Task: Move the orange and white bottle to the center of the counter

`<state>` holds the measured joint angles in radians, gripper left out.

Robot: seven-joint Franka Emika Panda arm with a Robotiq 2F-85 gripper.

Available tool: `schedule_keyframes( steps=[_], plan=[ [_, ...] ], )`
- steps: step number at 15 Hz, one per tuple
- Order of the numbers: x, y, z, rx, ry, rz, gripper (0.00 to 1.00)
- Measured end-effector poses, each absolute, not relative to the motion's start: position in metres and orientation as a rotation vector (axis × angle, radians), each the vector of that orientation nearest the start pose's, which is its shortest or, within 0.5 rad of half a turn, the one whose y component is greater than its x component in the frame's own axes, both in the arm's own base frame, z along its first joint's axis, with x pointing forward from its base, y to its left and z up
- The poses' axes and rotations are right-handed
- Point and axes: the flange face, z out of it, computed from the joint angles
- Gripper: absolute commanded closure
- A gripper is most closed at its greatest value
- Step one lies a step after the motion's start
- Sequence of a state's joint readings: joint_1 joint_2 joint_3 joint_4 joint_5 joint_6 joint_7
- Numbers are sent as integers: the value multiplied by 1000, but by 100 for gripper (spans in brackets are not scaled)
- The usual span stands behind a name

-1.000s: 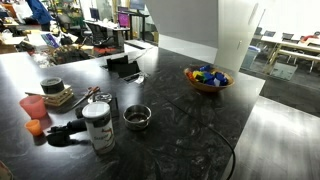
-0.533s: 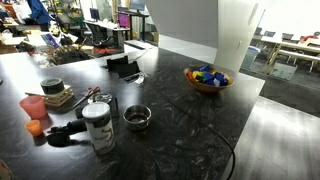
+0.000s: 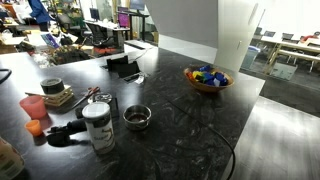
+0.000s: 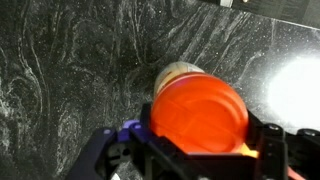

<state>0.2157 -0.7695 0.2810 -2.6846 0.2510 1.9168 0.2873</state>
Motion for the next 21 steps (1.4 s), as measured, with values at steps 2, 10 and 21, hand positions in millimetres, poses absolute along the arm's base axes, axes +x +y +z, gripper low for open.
schedule_keyframes(
  steps=[2, 10, 21],
  plan=[
    [286, 163, 454, -3116, -90, 30, 44],
    [359, 145, 505, -3184, -158, -54, 44],
    [452, 194, 571, -3223, -218, -161, 44]
  ],
)
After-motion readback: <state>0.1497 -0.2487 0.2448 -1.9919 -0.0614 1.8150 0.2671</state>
